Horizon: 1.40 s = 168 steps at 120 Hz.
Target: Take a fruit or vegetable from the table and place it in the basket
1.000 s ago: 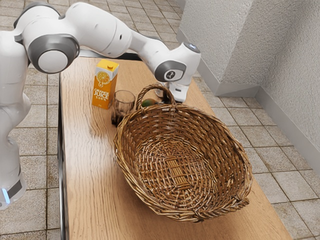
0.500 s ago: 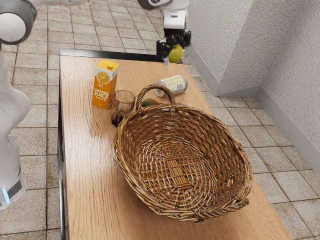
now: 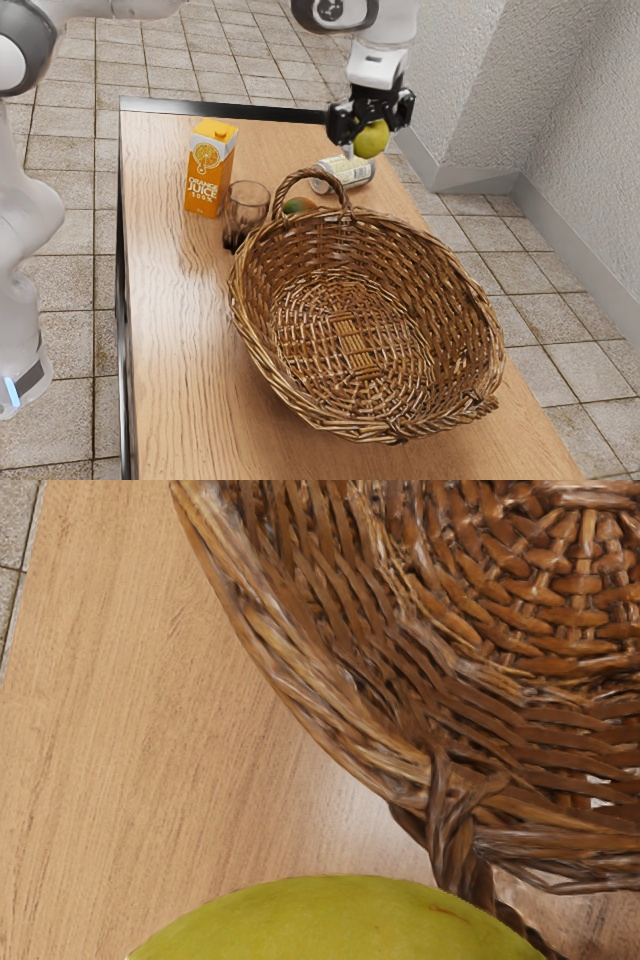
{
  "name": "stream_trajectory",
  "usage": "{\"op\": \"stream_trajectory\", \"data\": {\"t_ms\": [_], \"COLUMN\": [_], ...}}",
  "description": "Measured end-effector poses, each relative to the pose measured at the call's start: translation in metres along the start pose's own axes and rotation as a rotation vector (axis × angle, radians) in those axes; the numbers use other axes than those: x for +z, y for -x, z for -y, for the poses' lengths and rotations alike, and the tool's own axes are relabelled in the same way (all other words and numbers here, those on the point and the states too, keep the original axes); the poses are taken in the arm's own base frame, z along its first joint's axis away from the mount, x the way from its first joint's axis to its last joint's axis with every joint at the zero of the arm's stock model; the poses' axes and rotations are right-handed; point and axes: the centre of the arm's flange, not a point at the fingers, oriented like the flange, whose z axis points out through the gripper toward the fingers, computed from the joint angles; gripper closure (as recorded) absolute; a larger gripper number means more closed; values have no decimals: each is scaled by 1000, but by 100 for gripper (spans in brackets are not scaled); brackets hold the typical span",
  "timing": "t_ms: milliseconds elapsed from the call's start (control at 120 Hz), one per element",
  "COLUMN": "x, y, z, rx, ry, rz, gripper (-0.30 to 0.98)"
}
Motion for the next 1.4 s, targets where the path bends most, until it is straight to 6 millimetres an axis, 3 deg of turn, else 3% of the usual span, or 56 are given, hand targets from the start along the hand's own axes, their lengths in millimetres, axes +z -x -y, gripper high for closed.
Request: {"op": "stream_trajectory", "data": {"t_ms": [150, 300, 375, 417, 483, 650, 692, 725, 783, 825, 858, 892, 933, 1033, 1208, 1292, 1400], "x": [12, 9, 8, 8, 10, 12, 6, -4, -19, -36, -44, -45, -33, -4, 22, 43, 63], "y": [-49, -119, -143, -148, -148, -127, -112, -81, 30, 112, 158, 184, 196, 199, 217, 233, 233], "z": [-14, -48, -62, -65, -64, -51, -44, -32, 6, 14, 12, 8, 4, -6, -20, -19, -9], "rx": [53, 155, 185, 186, 171, 103, 74, 21, -184, -326, -403, -449, -470, -474, -499, -535, -555], "ry": [24, 25, 25, 26, 29, 33, 25, 12, -12, -29, -32, -18, 20, 105, 175, 194, 195], "rz": [12, -4, -8, -8, 1, 13, 4, -9, -3, -5, -5, 2, 15, 39, 67, 88, 127], "gripper": [34, 34, 34, 34, 22, 7, 5, 4, 3, 2, 2, 1, 1, 0, 0, 0, 0]}}
